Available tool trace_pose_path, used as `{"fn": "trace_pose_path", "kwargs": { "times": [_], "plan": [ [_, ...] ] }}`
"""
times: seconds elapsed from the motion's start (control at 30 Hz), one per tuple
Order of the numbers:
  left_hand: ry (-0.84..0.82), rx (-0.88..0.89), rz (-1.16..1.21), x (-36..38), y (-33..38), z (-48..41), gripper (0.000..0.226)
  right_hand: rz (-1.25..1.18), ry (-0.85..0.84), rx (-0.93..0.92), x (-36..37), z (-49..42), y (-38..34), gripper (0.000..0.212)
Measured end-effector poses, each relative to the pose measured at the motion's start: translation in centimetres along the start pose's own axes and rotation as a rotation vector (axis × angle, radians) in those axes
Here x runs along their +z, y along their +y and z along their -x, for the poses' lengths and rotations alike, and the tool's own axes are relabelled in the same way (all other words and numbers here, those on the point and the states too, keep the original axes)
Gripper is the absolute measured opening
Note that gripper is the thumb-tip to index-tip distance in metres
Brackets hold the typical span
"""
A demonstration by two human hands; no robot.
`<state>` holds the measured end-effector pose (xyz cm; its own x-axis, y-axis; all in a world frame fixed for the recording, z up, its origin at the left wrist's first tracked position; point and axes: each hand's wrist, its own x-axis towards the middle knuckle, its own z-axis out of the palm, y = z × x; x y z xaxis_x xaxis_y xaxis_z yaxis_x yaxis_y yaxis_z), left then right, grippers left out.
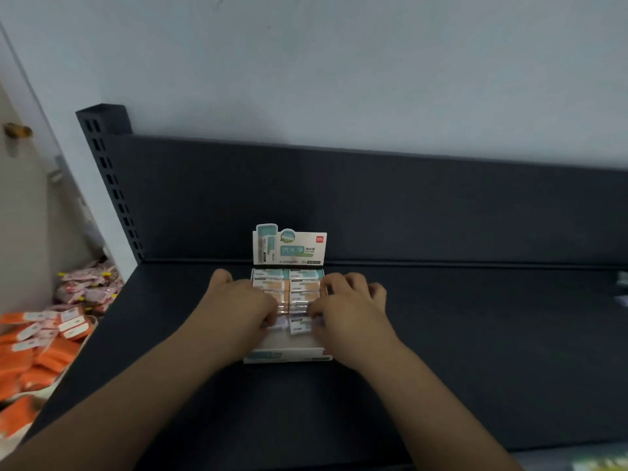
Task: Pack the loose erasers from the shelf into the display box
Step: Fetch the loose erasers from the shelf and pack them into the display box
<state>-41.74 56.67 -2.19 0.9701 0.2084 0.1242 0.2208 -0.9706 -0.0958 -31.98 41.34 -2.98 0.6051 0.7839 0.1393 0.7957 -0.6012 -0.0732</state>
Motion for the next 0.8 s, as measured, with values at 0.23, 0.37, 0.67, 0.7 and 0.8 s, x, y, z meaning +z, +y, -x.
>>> {"fn": "trace_pose_path", "kwargs": {
  "times": [0.23, 0.37, 0.67, 0.7, 0.8],
  "plan": [
    [0.064, 0.058, -0.063, 1.2, -0.2, -0.1, 0.018, 0.159, 0.051, -0.039, 0.1, -0.4, -0.8, 0.027],
    [0.066, 0.061, 0.045, 1.0, -0.1, 0.1, 0.019, 0.056, -0.005, -0.118, -0.5, -0.7, -1.0, 0.024],
    [0.038, 0.014, 0.103, 1.3, -0.3, 0.3, 0.025, 0.154, -0.081, -0.113, -1.1, -0.8, -0.6, 0.029],
    [0.035, 0.008, 0.1, 1.4, -0.3, 0.3, 0.026, 0.156, -0.086, -0.109, -1.1, -0.8, -0.6, 0.029],
    [0.007, -0.009, 0.088, 1.2, -0.2, 0.3, 0.026, 0.159, -0.079, -0.104, -1.0, -0.7, -0.7, 0.025]
  ]
}}
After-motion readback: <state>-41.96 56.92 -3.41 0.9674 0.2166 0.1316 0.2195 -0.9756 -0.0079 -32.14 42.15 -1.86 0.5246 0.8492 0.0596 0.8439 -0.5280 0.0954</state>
